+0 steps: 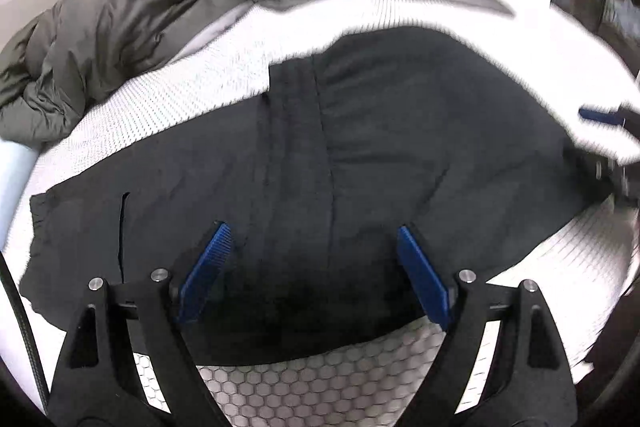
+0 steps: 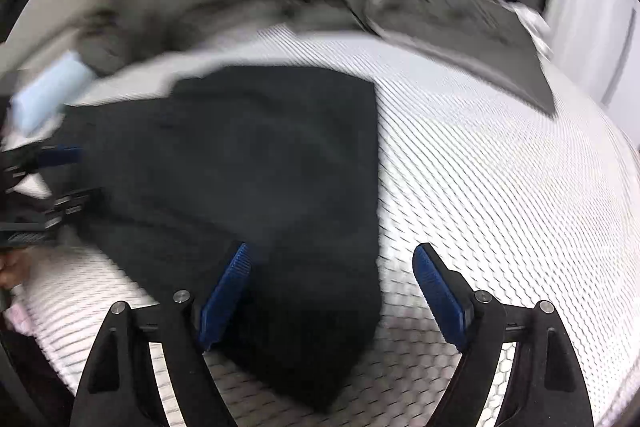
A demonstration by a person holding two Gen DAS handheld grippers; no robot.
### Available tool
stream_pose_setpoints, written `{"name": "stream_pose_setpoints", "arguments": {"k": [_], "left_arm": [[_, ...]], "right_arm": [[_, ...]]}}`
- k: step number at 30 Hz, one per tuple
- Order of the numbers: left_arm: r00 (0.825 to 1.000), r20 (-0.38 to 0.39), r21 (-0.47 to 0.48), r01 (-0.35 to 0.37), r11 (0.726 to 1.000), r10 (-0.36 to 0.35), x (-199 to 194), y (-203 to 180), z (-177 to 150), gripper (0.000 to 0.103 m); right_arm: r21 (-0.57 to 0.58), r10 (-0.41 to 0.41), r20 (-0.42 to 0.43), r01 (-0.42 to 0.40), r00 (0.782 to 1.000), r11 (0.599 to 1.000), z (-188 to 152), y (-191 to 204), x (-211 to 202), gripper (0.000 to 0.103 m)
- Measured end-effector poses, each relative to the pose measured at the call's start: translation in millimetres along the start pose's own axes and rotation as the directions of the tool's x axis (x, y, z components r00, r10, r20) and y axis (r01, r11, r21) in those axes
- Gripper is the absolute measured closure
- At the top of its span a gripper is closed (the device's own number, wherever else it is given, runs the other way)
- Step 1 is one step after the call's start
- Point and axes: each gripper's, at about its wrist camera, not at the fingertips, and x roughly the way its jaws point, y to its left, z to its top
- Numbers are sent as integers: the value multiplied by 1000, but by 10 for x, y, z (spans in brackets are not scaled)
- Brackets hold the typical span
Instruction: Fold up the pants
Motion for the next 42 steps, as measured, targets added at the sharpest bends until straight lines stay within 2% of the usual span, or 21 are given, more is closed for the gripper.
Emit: {"name": "stream_pose_setpoints", "arguments": {"k": [2,4,7,10,12,13,16,18,21,22,24,26,28,30,32,33,34,36,38,40,42], "left_arm": [[998,22,-6,63,998,-63,-36,-60,25,20],[995,5,35,96,995,-96,2,-200,28,20],[998,-64,138,31,990,-22,183,-403,-41,20],[997,-82,197,27,980,-11,185,-412,-136,18],[996,-88,207,-1,978,20,187,-351,-177,9],[995,-94,194,-13,981,31,190,-297,-188,2],[994,-107,123,12,992,2,168,-149,-171,3],[998,-59,59,3,998,1,68,-54,-118,4],[998,10,-3,64,998,-64,-50,-27,-44,4],[997,19,-4,69,998,-69,-50,-60,-35,4],[999,-18,36,44,998,-43,51,-162,-39,4],[996,-86,107,-17,994,27,219,-234,-117,2],[995,-95,114,-21,993,32,226,-219,-169,0],[993,-100,105,-51,993,62,174,-70,-177,0],[991,-78,77,-106,991,112,79,118,-203,0],[995,-63,10,-81,997,81,-32,317,-231,0],[996,-42,-63,-85,994,82,-131,497,-256,0],[991,10,-245,-129,961,136,-385,900,-367,1],[990,82,-408,-74,910,117,-629,1235,-534,1],[983,141,-564,-16,826,115,-812,1571,-791,1],[985,114,-683,-19,730,132,-810,1845,-1029,2]], "right_arm": [[-19,79,4,-79,997,997,10,94,-37,18],[-30,100,-25,-101,995,994,-38,223,35,18],[-104,-23,-123,10,992,995,-183,233,271,18],[-93,-48,-144,35,988,995,-266,9,233,16],[-47,-44,-148,37,988,998,-295,-218,239,13],[-29,-30,-148,26,989,999,-370,-296,207,13],[-6,-6,-139,5,990,1000,-440,-384,113,13],[1,-8,-101,8,995,1000,-421,-356,-28,13],[-32,40,-19,-41,999,999,-405,-171,-228,13],[-43,42,-20,-43,999,998,-399,-139,-179,13],[-82,1,-74,-7,997,997,-432,-29,-9,13],[-100,-69,-132,56,989,993,-554,-68,164,13],[-35,-22,-140,17,990,999,-575,-250,115,12],[-15,-29,-134,28,991,1000,-592,-361,15,11],[-4,-15,-124,15,992,1000,-642,-433,-92,11],[13,-12,-116,13,993,1000,-670,-497,-156,11],[25,-16,-112,19,994,1000,-680,-551,-180,11],[46,-21,-100,26,995,999,-687,-670,-217,11],[59,-18,-96,24,995,998,-655,-675,-230,11],[62,-21,-92,26,996,998,-651,-693,-223,11],[69,-6,-91,13,996,998,-633,-691,-195,11]]}}
